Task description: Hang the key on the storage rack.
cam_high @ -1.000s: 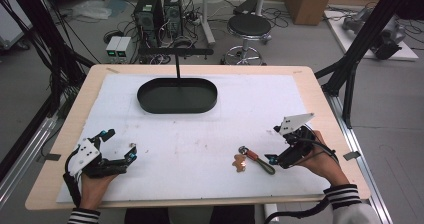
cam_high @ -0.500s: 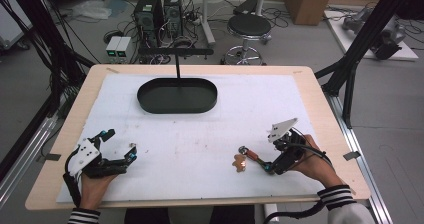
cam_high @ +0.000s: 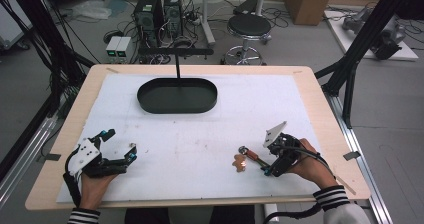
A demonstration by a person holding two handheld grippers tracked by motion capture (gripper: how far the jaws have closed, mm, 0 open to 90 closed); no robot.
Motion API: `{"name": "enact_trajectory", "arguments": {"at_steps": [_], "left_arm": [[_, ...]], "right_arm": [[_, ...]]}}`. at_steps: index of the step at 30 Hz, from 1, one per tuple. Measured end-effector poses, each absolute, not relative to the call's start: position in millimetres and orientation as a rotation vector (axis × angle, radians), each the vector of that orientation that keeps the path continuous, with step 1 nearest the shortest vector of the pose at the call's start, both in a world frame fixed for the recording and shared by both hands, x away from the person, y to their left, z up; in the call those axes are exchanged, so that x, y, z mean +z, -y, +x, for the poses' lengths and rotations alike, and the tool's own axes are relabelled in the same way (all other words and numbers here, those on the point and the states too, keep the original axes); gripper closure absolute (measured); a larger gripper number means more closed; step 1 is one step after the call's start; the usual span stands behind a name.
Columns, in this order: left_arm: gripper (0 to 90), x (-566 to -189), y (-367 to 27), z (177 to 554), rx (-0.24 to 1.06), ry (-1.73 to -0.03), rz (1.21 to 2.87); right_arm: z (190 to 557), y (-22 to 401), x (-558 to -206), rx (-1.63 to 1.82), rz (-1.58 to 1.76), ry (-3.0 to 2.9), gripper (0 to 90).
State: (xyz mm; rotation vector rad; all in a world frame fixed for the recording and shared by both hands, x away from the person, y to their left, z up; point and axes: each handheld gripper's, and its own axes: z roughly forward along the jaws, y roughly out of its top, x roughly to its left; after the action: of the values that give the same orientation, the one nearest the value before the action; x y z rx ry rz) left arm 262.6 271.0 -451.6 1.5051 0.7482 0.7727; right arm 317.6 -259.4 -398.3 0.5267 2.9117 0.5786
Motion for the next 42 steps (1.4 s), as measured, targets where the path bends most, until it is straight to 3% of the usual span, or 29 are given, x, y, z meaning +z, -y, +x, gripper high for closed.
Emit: {"name": "enact_trajectory", "arguments": {"at_steps": [18,37,42], "left_arm": [[3.9,-451,-271,263,0.767,-0.749,1.506],[3.9,-451,-271,263,0.763,-0.747,1.507],[3.9,-451,-271,263,0.764,-0.744,1.509]], "right_arm": [[318,251,-405,0.43,0.495,-2.975,40.7],[319,247,-406,0.369,0.521,-3.015,55.3],[319,245,-405,0.326,0.515,-3.027,68.0]]}}
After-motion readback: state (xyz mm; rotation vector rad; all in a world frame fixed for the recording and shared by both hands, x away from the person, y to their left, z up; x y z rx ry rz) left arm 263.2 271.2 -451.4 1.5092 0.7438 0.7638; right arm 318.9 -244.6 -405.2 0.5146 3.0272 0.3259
